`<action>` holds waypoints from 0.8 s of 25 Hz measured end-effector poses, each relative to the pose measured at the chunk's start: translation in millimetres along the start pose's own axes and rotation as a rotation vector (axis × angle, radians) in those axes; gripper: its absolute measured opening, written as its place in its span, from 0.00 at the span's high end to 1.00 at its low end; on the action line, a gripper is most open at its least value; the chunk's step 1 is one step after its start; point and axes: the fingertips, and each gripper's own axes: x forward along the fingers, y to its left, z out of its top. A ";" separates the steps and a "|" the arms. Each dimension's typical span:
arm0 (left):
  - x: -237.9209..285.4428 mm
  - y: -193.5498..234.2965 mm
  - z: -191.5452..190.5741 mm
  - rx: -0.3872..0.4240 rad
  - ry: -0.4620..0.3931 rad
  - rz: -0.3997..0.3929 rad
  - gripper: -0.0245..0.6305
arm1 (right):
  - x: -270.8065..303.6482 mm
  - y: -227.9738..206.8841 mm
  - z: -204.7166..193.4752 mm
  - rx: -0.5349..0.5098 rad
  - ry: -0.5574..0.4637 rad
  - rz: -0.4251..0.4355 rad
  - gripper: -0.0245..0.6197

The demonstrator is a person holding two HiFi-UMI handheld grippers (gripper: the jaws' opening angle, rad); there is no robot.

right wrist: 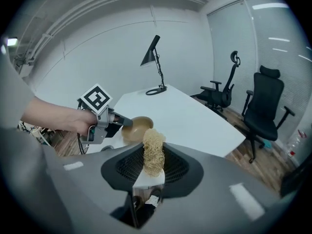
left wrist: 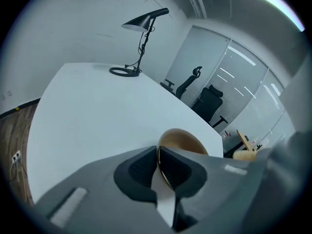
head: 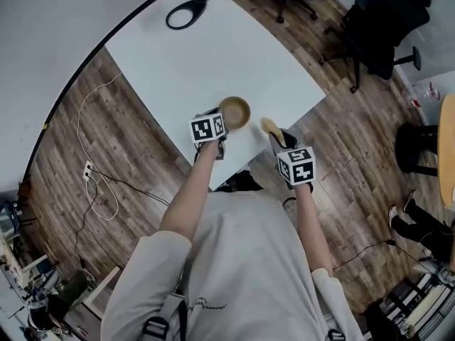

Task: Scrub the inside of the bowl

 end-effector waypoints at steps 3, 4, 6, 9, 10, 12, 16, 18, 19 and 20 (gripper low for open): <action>0.4 -2.2 -2.5 -0.011 -0.012 -0.023 0.88 | -7.0 3.4 -13.8 0.044 0.016 -0.022 0.78; -2.3 -1.3 -0.3 -0.004 -0.020 -0.030 0.86 | -7.1 5.1 -13.8 0.059 0.011 -0.034 0.78; -12.1 -0.3 4.5 0.012 -0.043 -0.037 0.83 | -6.8 7.7 -11.3 0.084 -0.003 -0.055 0.78; -36.5 0.2 0.8 0.006 -0.079 -0.028 0.83 | -6.1 11.9 -9.4 0.102 -0.017 -0.087 0.78; -46.6 1.2 -4.3 -0.029 -0.092 -0.030 0.83 | -5.6 14.7 -9.8 0.112 -0.021 -0.095 0.78; -66.3 1.8 -15.2 -0.112 -0.127 -0.045 0.83 | -3.5 20.9 -10.4 0.167 -0.033 -0.104 0.77; -96.1 -12.0 -31.1 -0.069 -0.167 -0.067 0.96 | -2.0 41.0 -5.9 0.217 -0.067 -0.106 0.77; -108.7 -22.7 -36.0 0.038 -0.163 -0.059 0.96 | -4.3 50.2 -6.7 0.169 -0.070 -0.118 0.77; -113.9 -28.1 -38.8 0.093 -0.157 -0.062 0.96 | -5.0 54.1 -8.8 0.147 -0.066 -0.125 0.78; -119.4 -32.1 -42.5 0.135 -0.150 -0.068 0.96 | -5.2 58.4 -12.3 0.124 -0.058 -0.133 0.78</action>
